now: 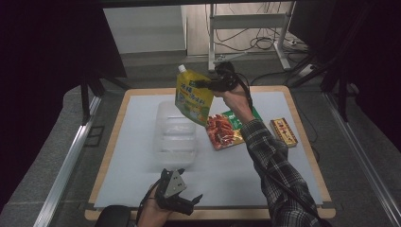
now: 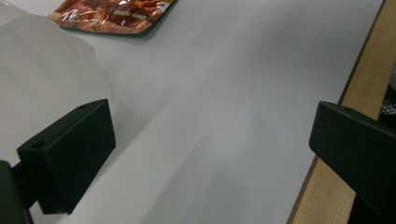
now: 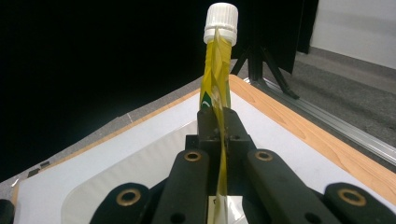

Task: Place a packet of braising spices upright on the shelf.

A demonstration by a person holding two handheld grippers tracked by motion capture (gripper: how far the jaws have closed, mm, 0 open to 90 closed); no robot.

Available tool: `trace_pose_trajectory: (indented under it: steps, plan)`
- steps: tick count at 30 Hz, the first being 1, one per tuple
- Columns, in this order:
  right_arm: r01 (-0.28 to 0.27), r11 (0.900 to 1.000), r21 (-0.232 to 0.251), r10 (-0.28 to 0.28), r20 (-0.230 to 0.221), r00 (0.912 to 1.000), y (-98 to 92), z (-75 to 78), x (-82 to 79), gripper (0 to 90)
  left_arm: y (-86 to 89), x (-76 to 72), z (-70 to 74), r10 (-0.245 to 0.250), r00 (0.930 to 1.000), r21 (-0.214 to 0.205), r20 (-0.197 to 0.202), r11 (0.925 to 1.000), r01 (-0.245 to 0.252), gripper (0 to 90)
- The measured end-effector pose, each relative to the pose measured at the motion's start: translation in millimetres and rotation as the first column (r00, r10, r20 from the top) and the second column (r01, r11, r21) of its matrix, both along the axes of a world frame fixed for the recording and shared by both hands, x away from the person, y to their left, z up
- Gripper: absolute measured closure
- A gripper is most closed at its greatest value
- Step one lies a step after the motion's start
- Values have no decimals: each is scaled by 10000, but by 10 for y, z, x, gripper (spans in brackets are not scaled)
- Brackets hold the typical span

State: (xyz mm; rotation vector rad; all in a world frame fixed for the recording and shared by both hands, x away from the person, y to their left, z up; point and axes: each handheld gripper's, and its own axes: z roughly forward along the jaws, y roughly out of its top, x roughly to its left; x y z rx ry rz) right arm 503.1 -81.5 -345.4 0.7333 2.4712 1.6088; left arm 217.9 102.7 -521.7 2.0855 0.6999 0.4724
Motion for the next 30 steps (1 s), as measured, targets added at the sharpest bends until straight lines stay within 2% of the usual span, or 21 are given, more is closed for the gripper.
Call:
trace_pose_trajectory:
  steps: [16, 24, 30]
  plan:
    - [-292, 9995, 96, 291, 132, 9995, 333, -60, 183, 885, 2, 1, -1, -51, 10000, -44, -43, 10000, 51, 0]
    - [-428, 9989, -210, 432, 180, 9989, 471, -143, 240, 885, -6, -3, -4, -96, 9999, -15, -52, 10000, 95, 0]
    - [-531, 9974, -478, 538, 135, 9985, 547, -269, 255, 884, -8, -5, -4, -109, 9999, 26, -45, 9999, 109, 0]
